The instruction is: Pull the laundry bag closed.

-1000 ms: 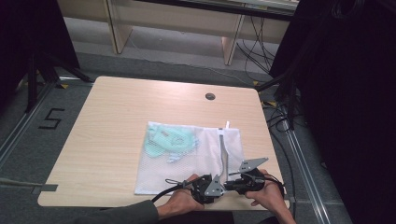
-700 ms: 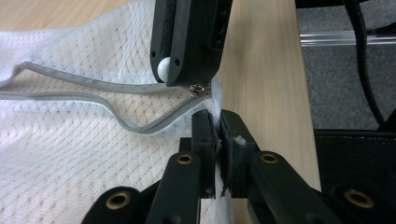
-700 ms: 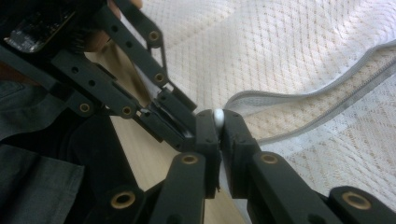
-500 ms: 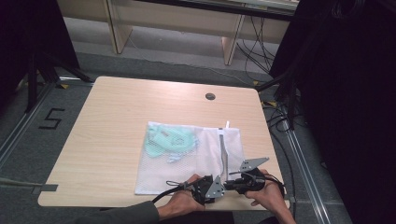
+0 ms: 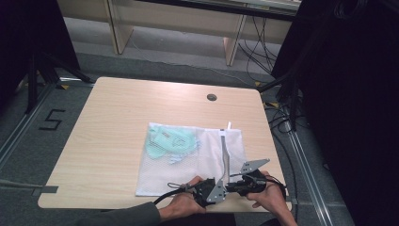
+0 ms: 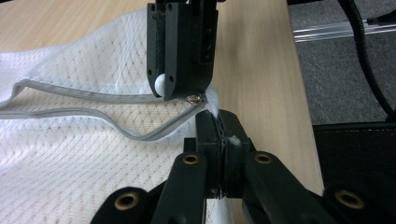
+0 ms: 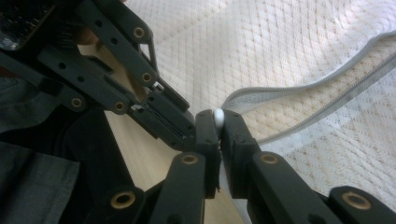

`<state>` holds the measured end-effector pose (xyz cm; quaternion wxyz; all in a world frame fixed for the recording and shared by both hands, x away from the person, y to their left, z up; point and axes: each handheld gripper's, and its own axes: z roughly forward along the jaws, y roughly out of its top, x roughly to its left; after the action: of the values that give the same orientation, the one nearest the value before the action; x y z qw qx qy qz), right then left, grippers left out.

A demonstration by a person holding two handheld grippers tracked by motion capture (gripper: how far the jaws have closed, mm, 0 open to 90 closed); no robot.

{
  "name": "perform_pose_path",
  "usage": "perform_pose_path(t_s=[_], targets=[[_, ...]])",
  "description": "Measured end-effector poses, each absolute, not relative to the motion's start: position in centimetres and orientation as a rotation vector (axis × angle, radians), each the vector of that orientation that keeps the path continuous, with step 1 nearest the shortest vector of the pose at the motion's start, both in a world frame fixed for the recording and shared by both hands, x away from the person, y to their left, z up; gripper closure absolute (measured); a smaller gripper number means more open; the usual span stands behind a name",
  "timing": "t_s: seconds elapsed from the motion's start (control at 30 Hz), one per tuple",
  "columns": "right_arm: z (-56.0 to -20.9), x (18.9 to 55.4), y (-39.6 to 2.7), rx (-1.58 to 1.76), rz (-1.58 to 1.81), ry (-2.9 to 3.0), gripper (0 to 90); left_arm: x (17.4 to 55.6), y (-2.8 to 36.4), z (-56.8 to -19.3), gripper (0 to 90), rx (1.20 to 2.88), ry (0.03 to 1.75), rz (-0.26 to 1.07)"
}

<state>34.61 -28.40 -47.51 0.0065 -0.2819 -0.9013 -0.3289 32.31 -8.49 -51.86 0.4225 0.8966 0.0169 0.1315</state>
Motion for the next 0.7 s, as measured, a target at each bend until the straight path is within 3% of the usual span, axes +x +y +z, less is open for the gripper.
perform_pose_path(t_s=[0.27,0.7], targets=[[-47.98,35.01,-28.28,-0.857,-0.981,-2.852,86.6,32.31,-8.44,-52.04,88.5,2.236,0.1,0.231],[-48.03,35.41,-27.84,-0.871,-0.949,-2.849,86.6,32.55,-8.27,-51.91,88.5,2.231,0.126,0.196]])
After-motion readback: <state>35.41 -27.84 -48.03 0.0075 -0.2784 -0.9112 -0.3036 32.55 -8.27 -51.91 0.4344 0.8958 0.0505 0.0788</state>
